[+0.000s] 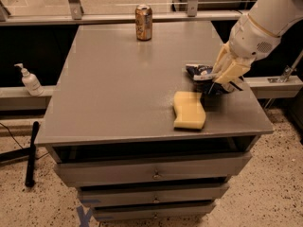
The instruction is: Move blue chip bag near sponge
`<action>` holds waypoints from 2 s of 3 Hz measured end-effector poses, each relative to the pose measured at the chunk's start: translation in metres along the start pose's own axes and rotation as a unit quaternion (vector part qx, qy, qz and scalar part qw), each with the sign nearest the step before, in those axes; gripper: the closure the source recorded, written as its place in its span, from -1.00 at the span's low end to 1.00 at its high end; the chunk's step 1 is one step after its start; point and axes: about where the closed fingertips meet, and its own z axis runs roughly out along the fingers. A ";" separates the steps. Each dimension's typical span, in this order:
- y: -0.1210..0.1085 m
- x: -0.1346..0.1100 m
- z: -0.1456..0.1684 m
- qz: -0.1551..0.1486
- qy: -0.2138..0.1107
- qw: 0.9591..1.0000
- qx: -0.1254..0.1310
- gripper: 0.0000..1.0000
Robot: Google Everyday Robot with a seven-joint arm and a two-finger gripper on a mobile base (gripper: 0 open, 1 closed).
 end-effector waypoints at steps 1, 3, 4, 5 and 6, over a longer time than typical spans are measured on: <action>0.010 -0.002 0.005 -0.012 -0.004 1.000 -0.023 0.68; 0.018 0.008 0.003 -0.032 0.002 0.999 -0.029 -0.26; 0.019 0.012 0.001 -0.038 0.003 0.999 -0.028 -0.72; 0.021 0.012 -0.003 -0.043 -0.001 0.999 -0.025 -1.00; 0.016 0.007 -0.019 -0.037 -0.012 0.999 -0.007 -1.00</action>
Offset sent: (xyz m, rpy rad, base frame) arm -0.0314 -0.0134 -0.0086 -0.0327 0.0801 0.0935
